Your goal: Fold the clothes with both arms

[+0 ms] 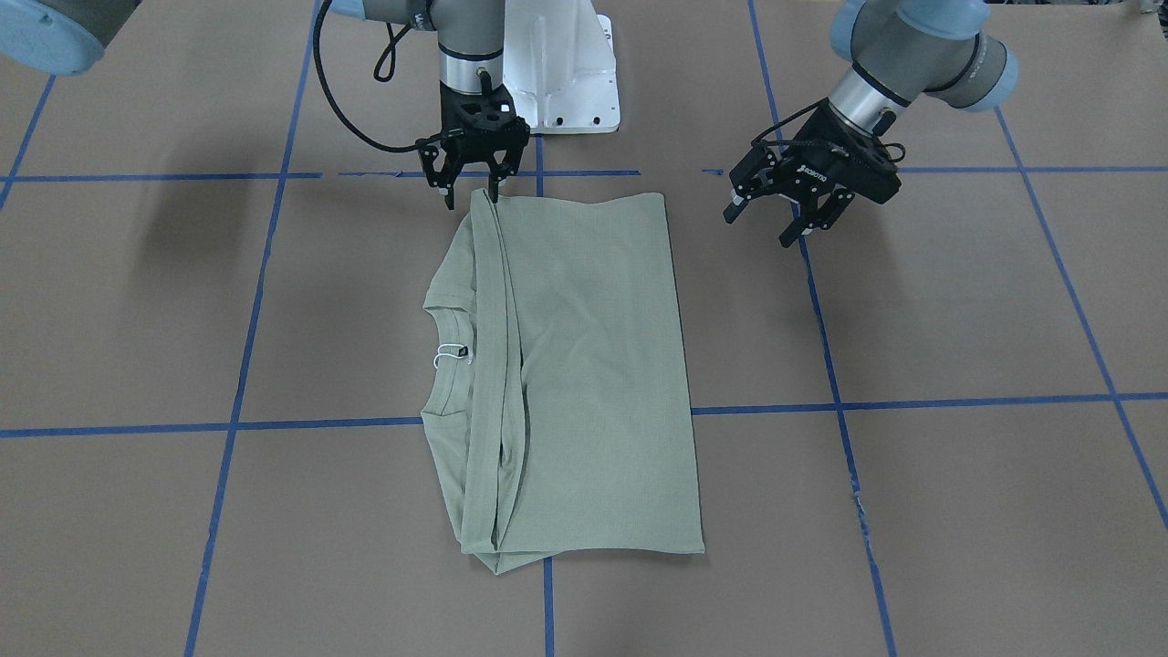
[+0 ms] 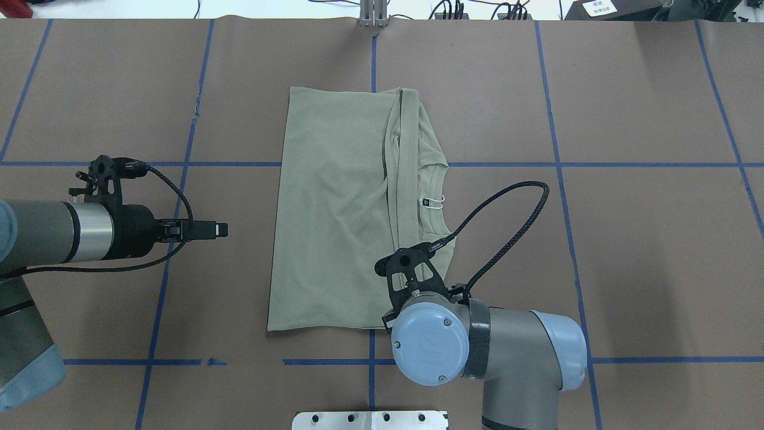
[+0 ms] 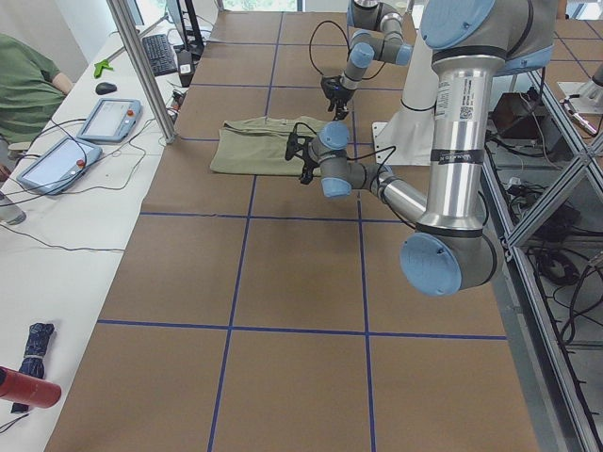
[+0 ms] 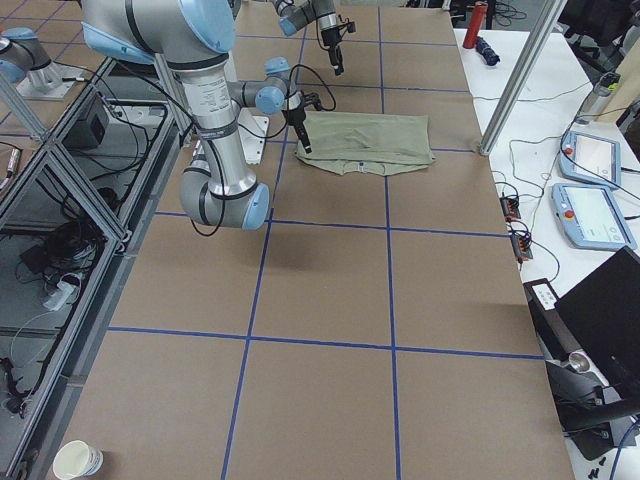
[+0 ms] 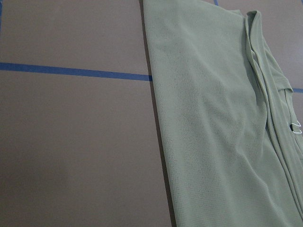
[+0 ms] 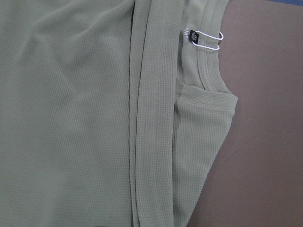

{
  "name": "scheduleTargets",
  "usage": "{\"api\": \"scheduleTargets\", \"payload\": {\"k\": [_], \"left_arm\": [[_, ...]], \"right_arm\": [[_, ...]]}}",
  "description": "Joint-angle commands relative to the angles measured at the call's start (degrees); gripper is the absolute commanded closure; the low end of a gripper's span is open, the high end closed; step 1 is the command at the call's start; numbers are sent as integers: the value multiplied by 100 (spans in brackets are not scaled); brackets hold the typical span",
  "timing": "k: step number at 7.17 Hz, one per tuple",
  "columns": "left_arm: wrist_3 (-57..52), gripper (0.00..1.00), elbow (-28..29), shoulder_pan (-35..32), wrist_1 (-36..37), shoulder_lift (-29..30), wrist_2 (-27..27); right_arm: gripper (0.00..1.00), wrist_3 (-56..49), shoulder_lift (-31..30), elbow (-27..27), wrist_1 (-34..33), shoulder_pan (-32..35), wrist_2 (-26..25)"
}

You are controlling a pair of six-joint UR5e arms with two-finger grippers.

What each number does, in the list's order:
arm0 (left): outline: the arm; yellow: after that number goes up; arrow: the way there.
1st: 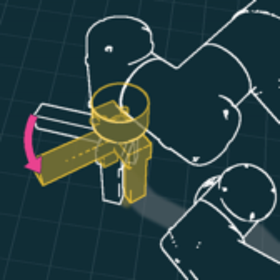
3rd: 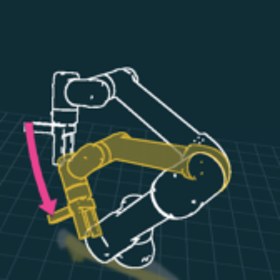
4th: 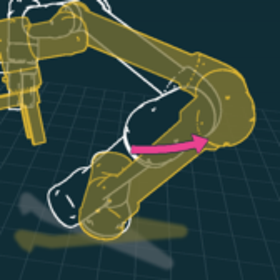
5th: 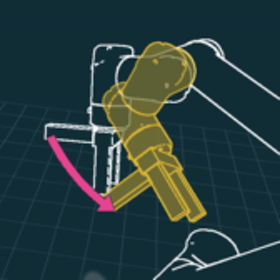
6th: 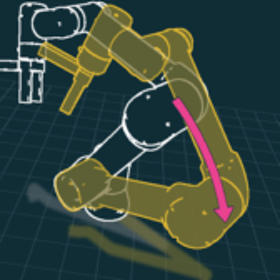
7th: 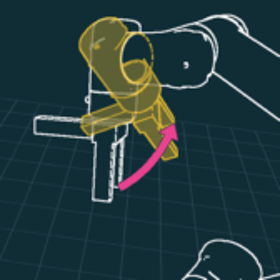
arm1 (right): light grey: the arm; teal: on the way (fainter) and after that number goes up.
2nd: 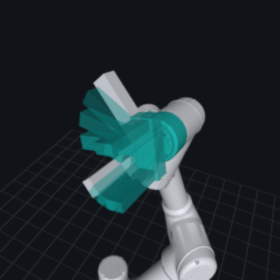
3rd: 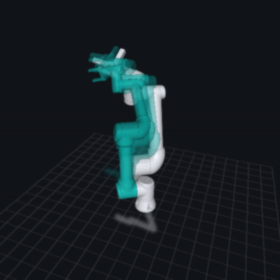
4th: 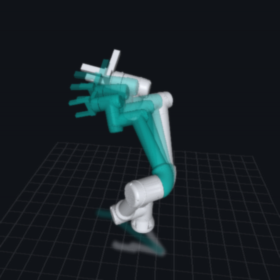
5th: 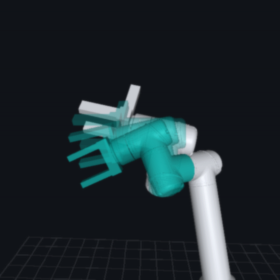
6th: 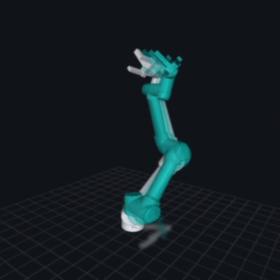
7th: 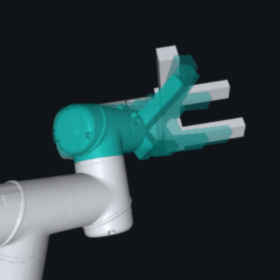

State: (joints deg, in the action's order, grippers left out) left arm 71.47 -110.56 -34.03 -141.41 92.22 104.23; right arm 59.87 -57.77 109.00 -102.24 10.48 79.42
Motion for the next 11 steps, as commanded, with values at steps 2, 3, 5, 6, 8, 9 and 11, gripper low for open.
{"api": "scheduleTargets", "payload": {"k": [2, 3, 5, 6, 8, 9, 11], "left_arm": [[-1, 0, -1, 2, 0, 7, 1], [-10, 0, -1, 2, 0, 7, 1], [-10, 0, -1, 10, 0, 7, 1], [-10, 0, -1, 19, 0, 7, 1], [-10, 0, -1, 19, -9, 16, 1], [-10, 0, -27, 19, 0, 16, 1], [-10, 0, -62, 19, -9, 16, 10]], "right_arm": [[40, -388, 212, -204, 29, -2, 432], [40, -371, 222, -247, 38, -2, 443], [55, -397, 222, -292, 29, -2, 434], [66, -406, 213, -292, 29, -2, 443], [100, -345, 222, -292, 73, 7, 434], [100, -327, 222, -283, 73, 16, 434], [100, -275, 108, -117, 56, 164, 434]]}}
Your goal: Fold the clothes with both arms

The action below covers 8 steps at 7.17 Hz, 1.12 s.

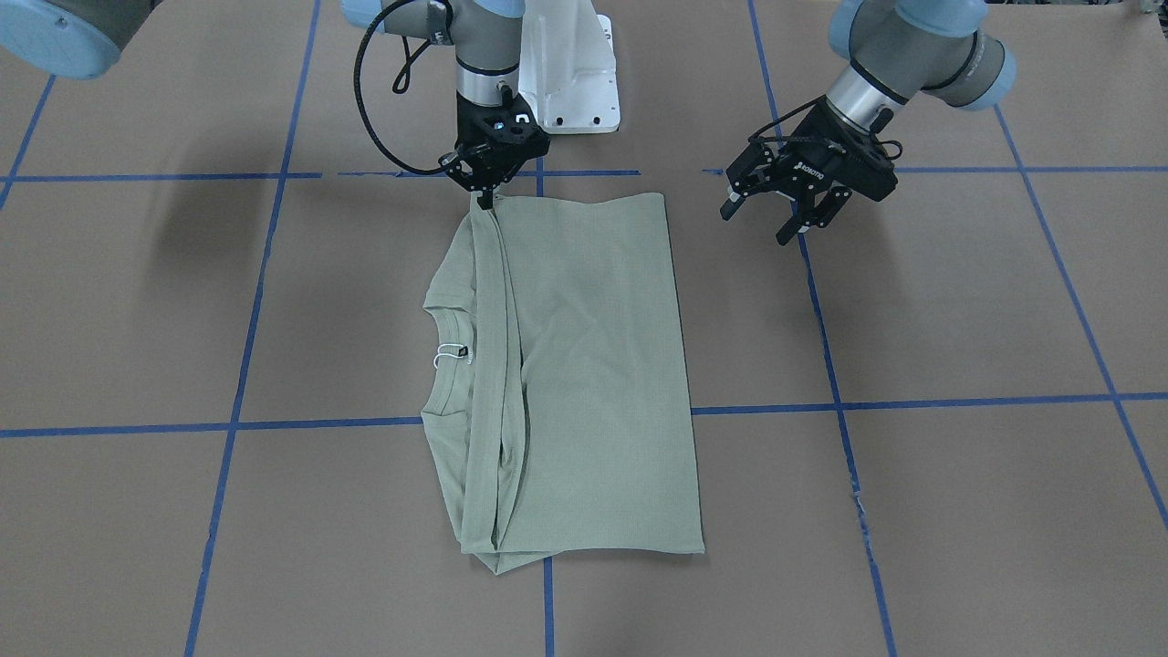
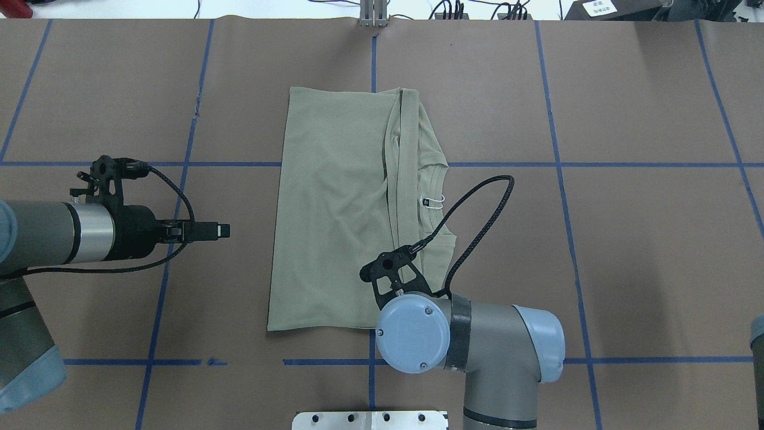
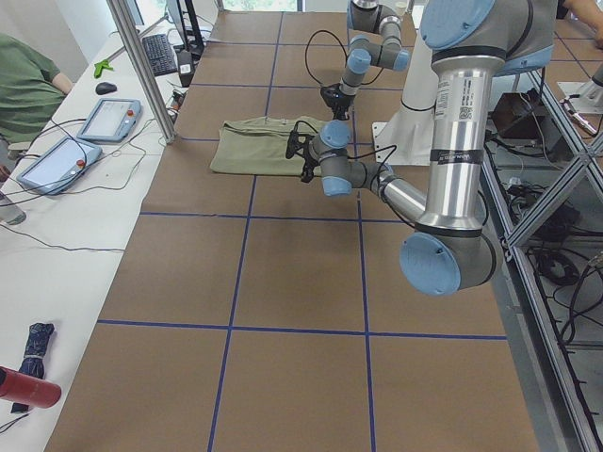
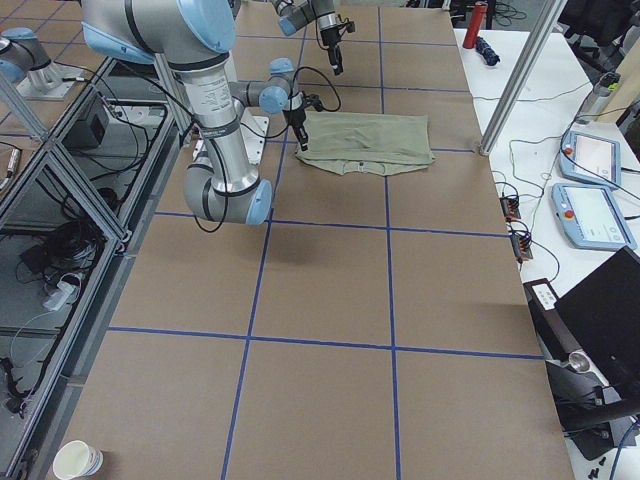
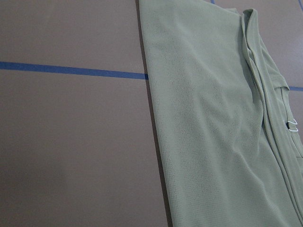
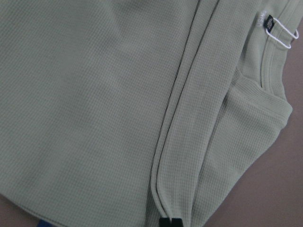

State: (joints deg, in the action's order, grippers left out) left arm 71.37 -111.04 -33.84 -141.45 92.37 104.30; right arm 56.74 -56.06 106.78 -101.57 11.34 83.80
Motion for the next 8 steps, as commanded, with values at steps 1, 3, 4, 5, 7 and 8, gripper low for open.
{"api": "scheduleTargets", "payload": {"k": [1, 3, 4, 5, 7, 8], "left_arm": [[-9, 0, -14, 9, -6, 0, 3], [-17, 0, -14, 9, 3, 9, -6], [-26, 0, -14, 9, 3, 18, 3], [-35, 0, -6, 9, 3, 18, 3], [-35, 0, -14, 9, 3, 18, 3], [-9, 0, -23, 9, 3, 18, 20]], "right_arm": [[100, 361, -463, 341, -3, 96, 22], [100, 1769, -1001, 703, -3, -51, 136], [100, 2432, -1047, 747, 5, -157, 119], [39, 2595, -1038, 721, 5, -393, 67], [0, 3035, -1021, 668, 40, -554, -223], [0, 3001, -1038, 668, 685, -450, -224]]}}
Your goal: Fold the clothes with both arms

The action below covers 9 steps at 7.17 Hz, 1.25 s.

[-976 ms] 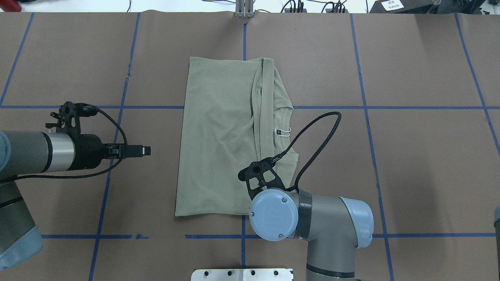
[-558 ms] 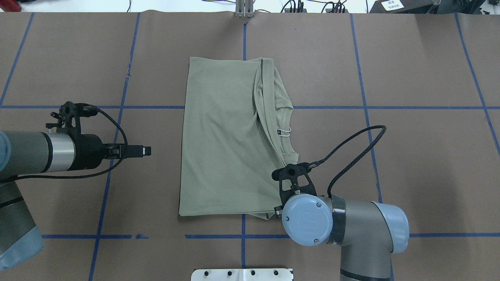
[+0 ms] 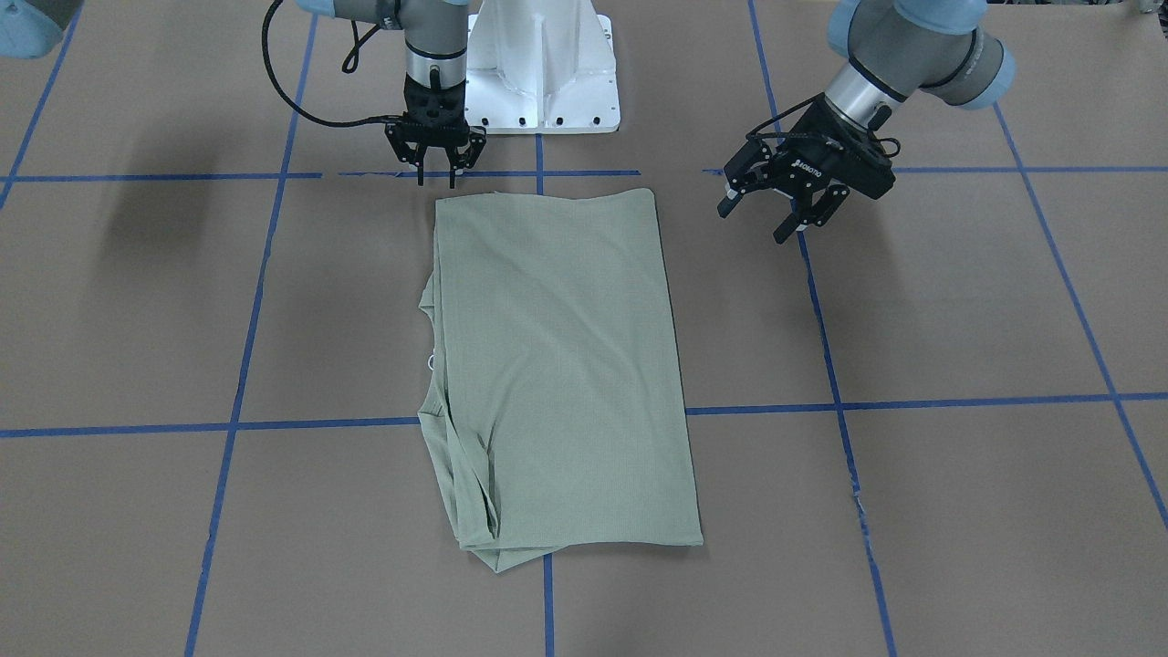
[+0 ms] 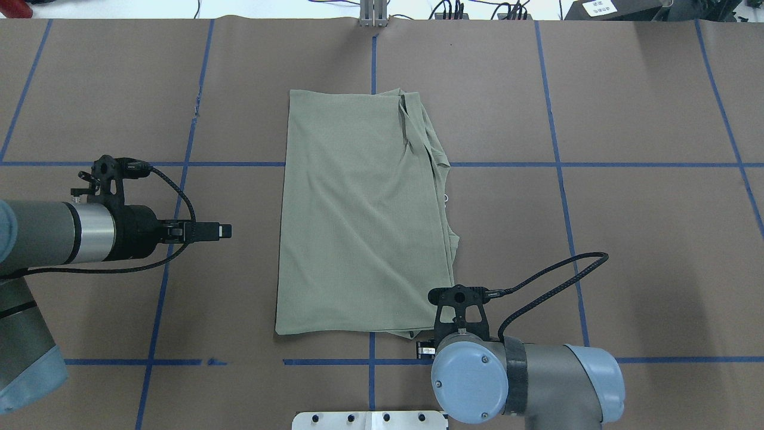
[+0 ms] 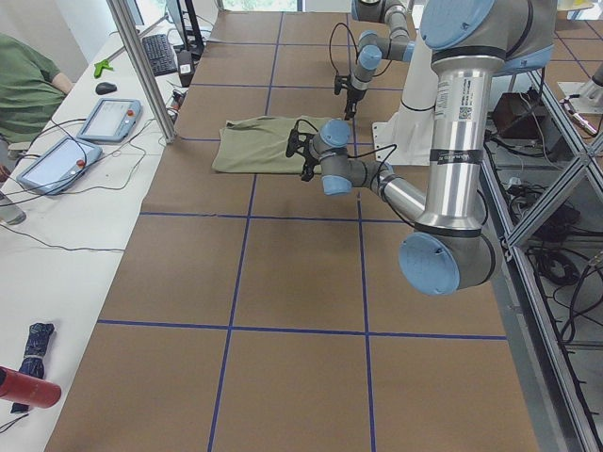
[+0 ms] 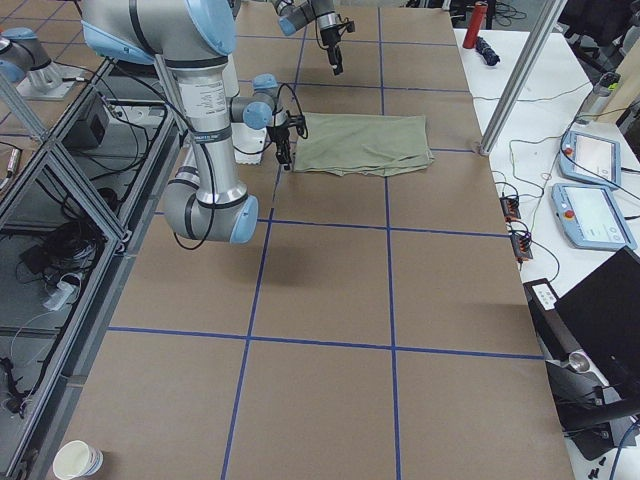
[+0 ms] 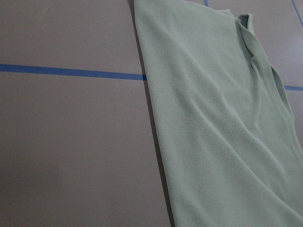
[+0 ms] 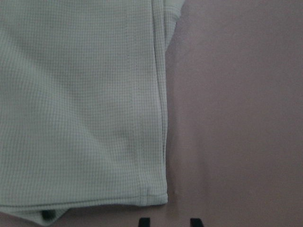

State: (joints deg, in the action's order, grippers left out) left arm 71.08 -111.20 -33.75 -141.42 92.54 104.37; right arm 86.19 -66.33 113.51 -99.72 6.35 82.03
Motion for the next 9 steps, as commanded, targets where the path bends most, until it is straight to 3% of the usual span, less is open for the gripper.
{"api": "scheduleTargets", "payload": {"k": [1, 2, 3, 6, 7, 9], "left_arm": [[55, 0, -25, 44, 9, 0, 5], [412, 0, -34, 148, 0, -17, -30], [885, 0, -112, 471, 9, -26, -361], [2958, 1, -139, 1903, 87, -35, -2047], [3460, 3, -113, 2255, 219, -35, -2400], [3956, 8, -8, 2487, 404, 175, -2588]], "right_arm": [[0, 125, -108, -5, 1368, 129, -47], [0, 230, -396, 4, 2490, 139, -73], [2, 858, -633, 48, 2936, 147, -117], [6, 2669, -662, 13, 2827, 270, -915], [6, 2997, -688, 30, 2766, 392, -943], [5, 3062, -671, 30, 2765, 490, -943]]}}
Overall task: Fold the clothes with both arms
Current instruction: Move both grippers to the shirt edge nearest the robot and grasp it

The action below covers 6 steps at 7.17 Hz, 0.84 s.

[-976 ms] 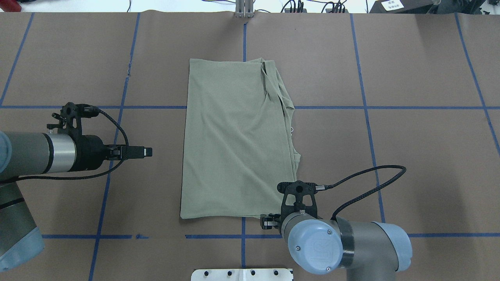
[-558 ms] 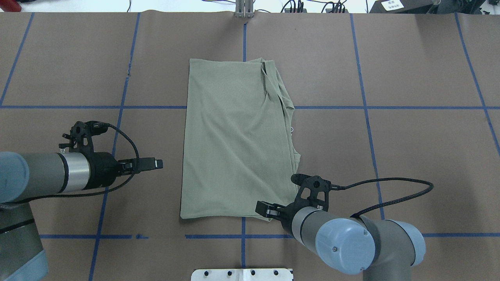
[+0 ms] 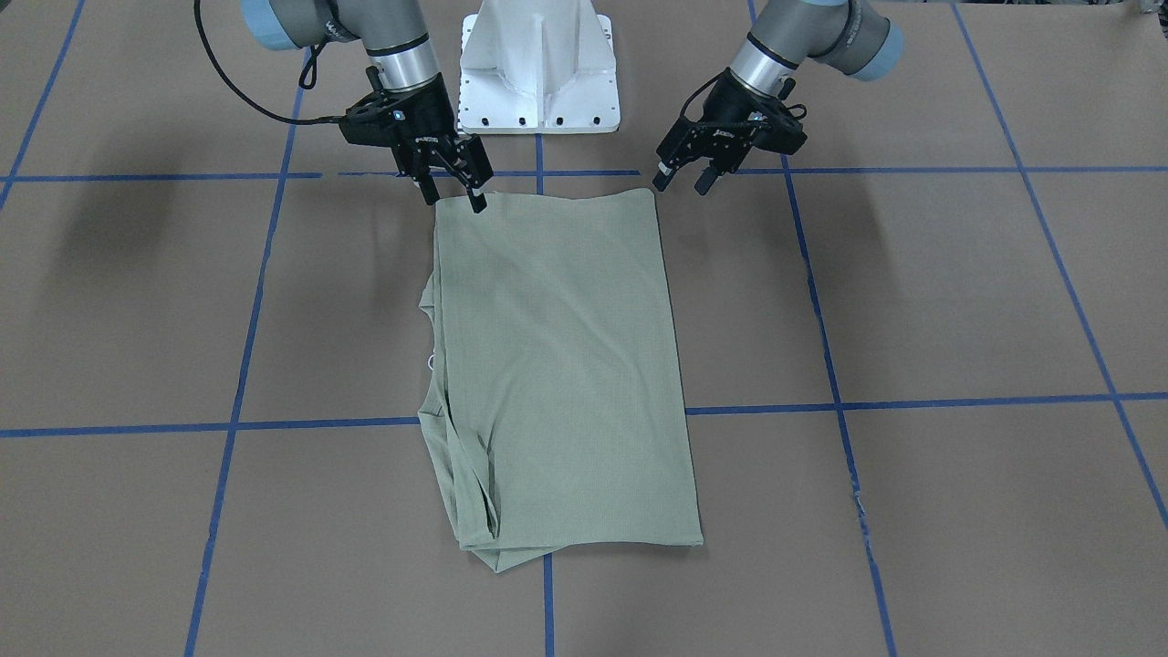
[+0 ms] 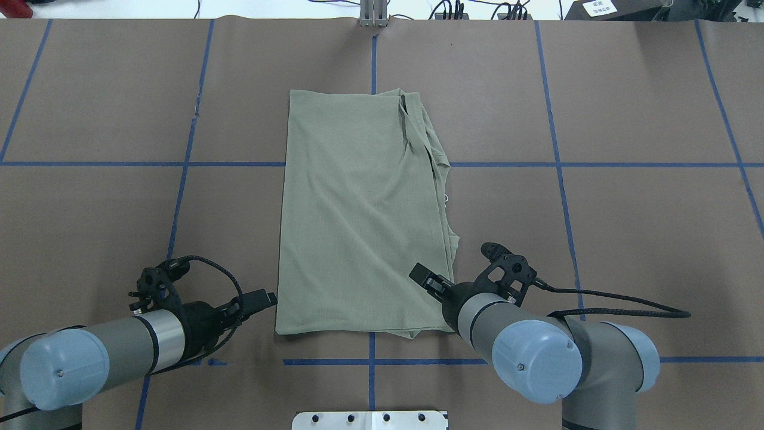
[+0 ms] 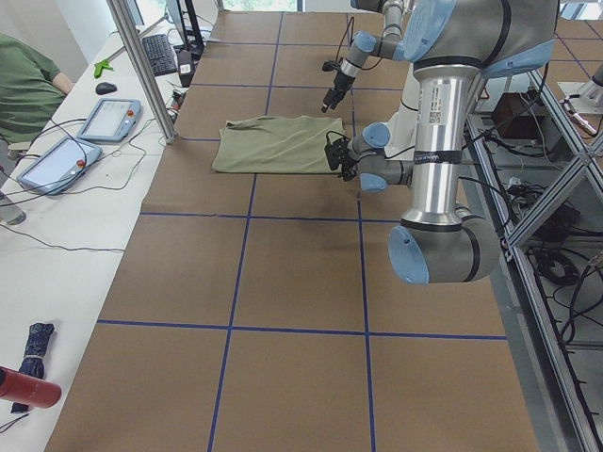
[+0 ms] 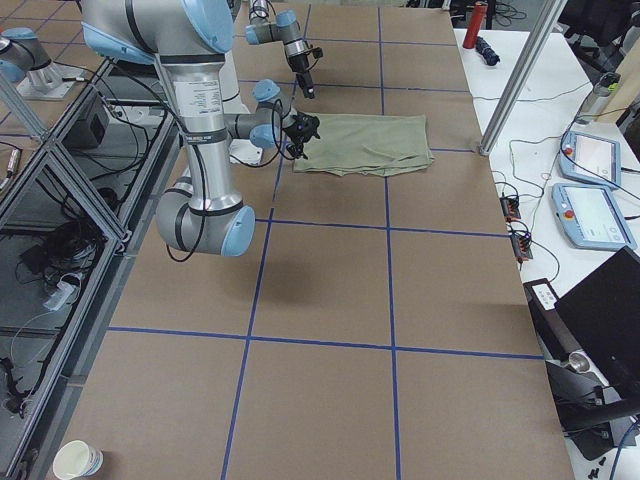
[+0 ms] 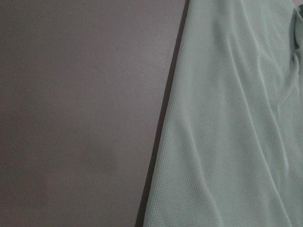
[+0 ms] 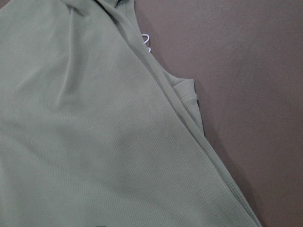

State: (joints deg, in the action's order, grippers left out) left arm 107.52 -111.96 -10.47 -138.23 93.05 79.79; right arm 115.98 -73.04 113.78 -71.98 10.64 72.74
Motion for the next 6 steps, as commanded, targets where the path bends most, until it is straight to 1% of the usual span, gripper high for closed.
{"api": "scheduleTargets", "payload": {"k": [1, 2, 3, 5, 6], "left_arm": [[357, 11, 87, 194, 77, 213, -131], [627, 12, 356, 316, 86, 483, -340], [613, 12, 611, 352, 86, 730, -368], [569, 12, 474, 318, 95, 653, -324], [473, 12, 456, 317, 252, 662, -324]], "right_arm": [[4, 83, 0, 4, -9, 52, -14], [3, 83, 0, 4, -9, 44, -14], [3, 83, 9, 4, -9, 43, -14], [3, 83, 0, 12, -9, 43, -23], [2, 83, 0, 12, -9, 43, -31]]}}
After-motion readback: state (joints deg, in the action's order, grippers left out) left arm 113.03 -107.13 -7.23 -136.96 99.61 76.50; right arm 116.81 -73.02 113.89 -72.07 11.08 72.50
